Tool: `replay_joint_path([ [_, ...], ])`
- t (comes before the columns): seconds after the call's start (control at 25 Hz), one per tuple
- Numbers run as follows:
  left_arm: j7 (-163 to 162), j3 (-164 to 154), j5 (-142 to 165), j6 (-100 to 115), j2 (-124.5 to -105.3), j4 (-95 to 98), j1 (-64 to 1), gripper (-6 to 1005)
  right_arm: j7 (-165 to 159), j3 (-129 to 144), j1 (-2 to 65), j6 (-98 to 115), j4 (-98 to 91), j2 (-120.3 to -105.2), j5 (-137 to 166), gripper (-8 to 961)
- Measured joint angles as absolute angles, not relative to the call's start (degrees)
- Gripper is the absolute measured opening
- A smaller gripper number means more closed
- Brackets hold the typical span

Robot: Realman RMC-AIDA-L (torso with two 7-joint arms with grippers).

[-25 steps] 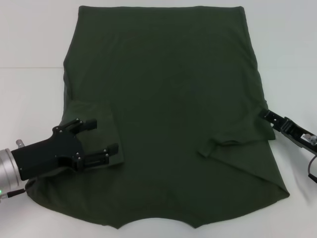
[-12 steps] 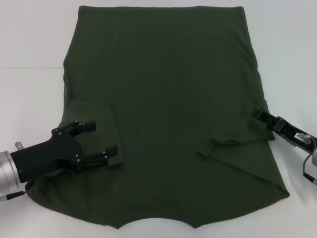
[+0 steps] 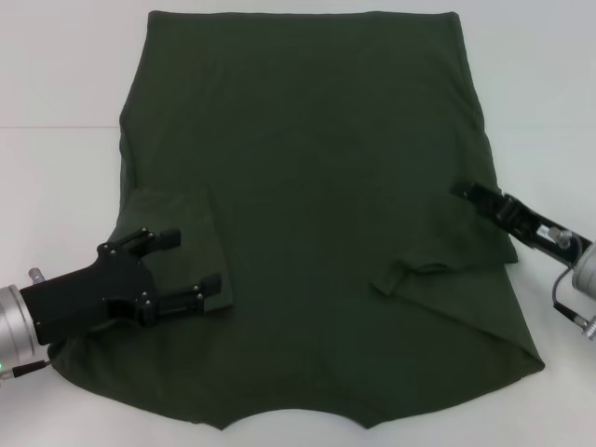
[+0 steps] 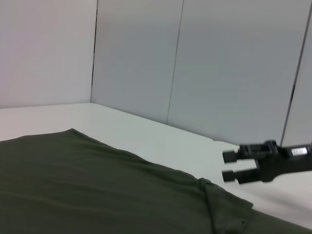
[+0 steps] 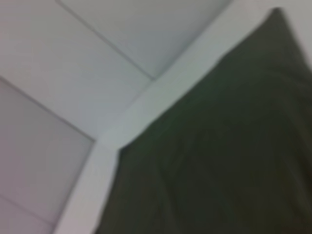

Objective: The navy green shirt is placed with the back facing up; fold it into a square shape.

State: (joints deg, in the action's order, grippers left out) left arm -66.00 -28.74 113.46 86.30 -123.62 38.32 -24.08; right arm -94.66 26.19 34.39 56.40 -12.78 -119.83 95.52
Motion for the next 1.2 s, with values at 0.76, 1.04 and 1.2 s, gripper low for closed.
replay_joint_path([
  [0.76,-66.3,-28.7,112.3,85.8,-123.75,37.6,-24.0,946,-111.2,26.9,26.9,69.4,-12.2,-119.28,95.9,804],
  [1.04,-66.2,-28.7,112.2,85.7,-123.83,36.9,-24.1,946,-112.5,29.1,27.1,69.7,-8.1,-119.87,95.9,803],
  [1.2,-66.3,-28.7,111.7,85.7,-123.83,36.9,-24.0,946,-112.7,28.6,26.5,69.5,-7.9,-119.89,95.6,802],
])
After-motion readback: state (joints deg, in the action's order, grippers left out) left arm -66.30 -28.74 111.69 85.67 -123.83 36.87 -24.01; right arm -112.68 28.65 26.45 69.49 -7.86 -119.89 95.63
